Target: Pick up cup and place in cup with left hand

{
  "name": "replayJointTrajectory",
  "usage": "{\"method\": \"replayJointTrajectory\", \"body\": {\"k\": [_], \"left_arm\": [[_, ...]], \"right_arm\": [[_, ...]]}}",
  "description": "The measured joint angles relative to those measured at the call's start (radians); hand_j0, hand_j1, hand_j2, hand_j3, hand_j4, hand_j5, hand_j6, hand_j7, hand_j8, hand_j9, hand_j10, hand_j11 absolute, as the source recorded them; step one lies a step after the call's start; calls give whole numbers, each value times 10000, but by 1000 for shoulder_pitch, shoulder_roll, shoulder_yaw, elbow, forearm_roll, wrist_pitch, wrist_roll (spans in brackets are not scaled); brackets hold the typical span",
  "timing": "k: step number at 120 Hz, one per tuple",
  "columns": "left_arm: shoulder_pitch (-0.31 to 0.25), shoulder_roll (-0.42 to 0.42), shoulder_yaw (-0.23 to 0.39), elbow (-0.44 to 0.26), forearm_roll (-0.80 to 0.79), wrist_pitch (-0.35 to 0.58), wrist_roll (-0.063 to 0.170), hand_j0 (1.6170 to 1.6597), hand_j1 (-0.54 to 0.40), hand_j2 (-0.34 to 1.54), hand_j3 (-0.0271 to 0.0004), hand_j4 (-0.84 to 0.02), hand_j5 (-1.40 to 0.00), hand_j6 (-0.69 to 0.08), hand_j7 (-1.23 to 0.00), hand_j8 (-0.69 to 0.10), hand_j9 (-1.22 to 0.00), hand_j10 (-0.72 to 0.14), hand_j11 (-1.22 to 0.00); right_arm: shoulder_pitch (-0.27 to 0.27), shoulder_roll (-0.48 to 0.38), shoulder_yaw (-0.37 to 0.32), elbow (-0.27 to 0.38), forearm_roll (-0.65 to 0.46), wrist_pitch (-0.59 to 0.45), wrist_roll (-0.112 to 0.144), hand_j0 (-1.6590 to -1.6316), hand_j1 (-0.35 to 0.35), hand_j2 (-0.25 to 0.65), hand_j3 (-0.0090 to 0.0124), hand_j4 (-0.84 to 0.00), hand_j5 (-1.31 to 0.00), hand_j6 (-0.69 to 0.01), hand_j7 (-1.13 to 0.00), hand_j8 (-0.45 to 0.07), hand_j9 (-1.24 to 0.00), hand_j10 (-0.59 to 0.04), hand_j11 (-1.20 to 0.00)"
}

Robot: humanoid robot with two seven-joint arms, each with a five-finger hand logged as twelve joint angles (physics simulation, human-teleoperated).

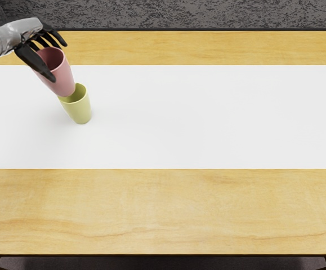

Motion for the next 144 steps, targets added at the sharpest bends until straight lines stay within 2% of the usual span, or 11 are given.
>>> {"method": "replayJointTrajectory", "body": {"k": [58, 109, 125, 144], "left_arm": [[2, -12, -12, 7, 4, 8, -4, 16567, -1155, 1988, 0, -4654, -6243, -4059, -6263, -3416, -6225, -4276, -6206], [32, -23, -28, 9, 7, 10, -7, 16569, -1170, 1961, 0, -4592, -6152, -4064, -6150, -3430, -6109, -4265, -6104], [32, -23, -30, 9, 8, 13, -8, 16575, -1163, 1772, 0, -4291, -5693, -4009, -5695, -3541, -5649, -4278, -5653], [49, -23, -47, 9, 7, 22, -10, 16578, -181, 1095, 0, -3281, -4301, -3155, -4300, -2941, -4278, -3274, -4279]], "right_arm": [[0, 0, 0, 0, 0, 0, 0, -16581, -3352, -24, 0, -114, -149, -113, -149, -113, -149, -114, -149], [0, 0, 0, 0, 0, 0, 0, -16581, -3352, -24, 0, -113, -149, -112, -149, -113, -149, -113, -149], [0, 0, 0, 0, 0, 0, 0, -16581, -3352, -24, 0, -113, -149, -112, -149, -113, -149, -113, -149], [0, 0, 0, 0, 0, 0, 0, -16581, -3352, -24, 0, -113, -149, -112, -149, -113, -149, -113, -149]]}}
